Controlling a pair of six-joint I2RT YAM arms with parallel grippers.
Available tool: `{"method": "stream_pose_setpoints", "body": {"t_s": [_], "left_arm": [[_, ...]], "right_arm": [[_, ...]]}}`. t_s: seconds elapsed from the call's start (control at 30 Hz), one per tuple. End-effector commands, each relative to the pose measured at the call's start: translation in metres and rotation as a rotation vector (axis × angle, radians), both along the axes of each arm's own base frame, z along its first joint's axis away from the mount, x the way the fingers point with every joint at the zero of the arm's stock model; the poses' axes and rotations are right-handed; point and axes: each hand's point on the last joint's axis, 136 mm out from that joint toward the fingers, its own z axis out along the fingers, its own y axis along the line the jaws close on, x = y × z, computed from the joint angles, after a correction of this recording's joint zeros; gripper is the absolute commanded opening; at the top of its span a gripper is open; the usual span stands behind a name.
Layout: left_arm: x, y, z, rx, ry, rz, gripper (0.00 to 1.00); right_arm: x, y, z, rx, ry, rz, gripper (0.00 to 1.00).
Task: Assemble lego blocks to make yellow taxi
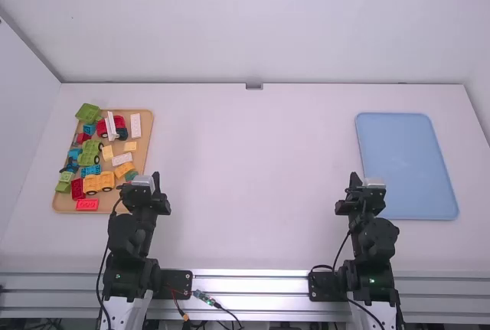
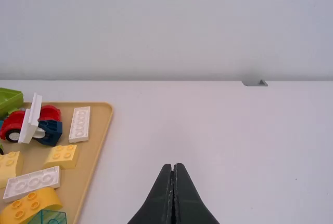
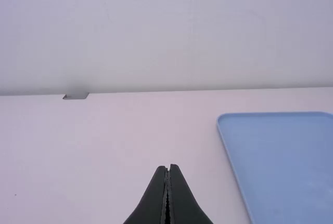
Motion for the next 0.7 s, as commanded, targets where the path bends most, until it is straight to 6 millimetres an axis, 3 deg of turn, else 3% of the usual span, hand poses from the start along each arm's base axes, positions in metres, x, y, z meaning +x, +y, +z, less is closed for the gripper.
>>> {"method": "stream_pose_setpoints", "body": {"t_s": [0.0,0.27,0.67], "left_arm": [[0.000,0.000,0.001,-0.002,-0.003,0.000,0.01],[0.002,0.002,0.035,-0.066,-0.071,0.033,0.07],[0.005,0.019,0.115,-0.123,-0.234,0.130,0.23]], "right_arm": [[0.000,0.000,0.001,0.005,-0.002,-0.002,0.01],[0.001,0.005,0.030,0.064,-0.056,0.035,0.06],[0.002,0.025,0.076,0.044,-0.146,0.130,0.15]]}}
